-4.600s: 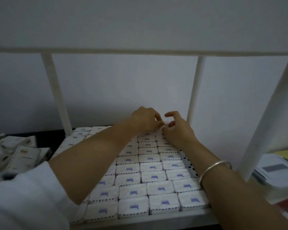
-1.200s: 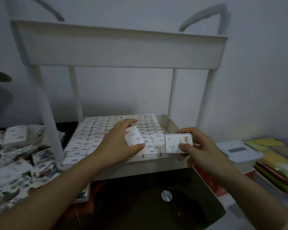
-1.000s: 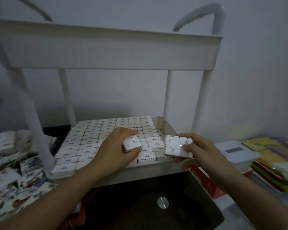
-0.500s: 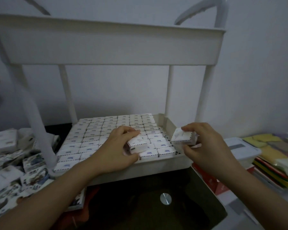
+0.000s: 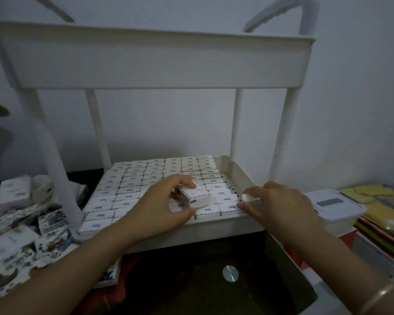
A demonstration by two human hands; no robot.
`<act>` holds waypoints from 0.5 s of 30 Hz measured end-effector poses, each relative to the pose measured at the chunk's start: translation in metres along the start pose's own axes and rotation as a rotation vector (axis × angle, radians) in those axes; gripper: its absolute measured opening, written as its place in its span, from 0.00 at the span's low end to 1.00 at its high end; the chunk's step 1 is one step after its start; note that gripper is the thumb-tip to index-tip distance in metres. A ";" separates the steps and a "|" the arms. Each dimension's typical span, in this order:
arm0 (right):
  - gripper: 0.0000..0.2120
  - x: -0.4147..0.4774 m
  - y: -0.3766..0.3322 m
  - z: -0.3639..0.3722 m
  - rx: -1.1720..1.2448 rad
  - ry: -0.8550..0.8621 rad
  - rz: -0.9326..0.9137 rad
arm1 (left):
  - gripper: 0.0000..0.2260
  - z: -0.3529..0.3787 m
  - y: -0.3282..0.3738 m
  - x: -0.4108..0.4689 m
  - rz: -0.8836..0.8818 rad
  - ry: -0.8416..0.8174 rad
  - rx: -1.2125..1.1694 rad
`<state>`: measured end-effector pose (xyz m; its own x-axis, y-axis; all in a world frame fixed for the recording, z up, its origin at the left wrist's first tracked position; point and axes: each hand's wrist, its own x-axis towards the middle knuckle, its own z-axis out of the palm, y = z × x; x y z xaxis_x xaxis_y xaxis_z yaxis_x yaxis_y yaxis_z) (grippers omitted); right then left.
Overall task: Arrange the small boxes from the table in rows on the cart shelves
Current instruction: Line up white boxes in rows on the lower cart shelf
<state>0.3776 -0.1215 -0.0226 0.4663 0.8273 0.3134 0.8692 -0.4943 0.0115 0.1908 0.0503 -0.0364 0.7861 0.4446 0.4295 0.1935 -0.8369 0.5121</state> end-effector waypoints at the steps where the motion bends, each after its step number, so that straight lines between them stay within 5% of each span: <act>1: 0.26 -0.001 0.000 0.002 0.000 -0.013 -0.015 | 0.20 0.000 0.000 0.001 0.009 -0.019 0.000; 7: 0.23 -0.016 0.004 0.014 0.085 -0.067 -0.112 | 0.23 -0.010 -0.003 0.013 0.098 -0.235 0.013; 15: 0.18 -0.021 0.014 0.017 0.087 0.022 -0.148 | 0.17 0.019 0.021 0.036 0.128 -0.008 -0.042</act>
<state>0.3827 -0.1412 -0.0455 0.3288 0.8828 0.3354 0.9396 -0.3415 -0.0224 0.2344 0.0429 -0.0246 0.8074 0.3326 0.4873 0.0671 -0.8724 0.4842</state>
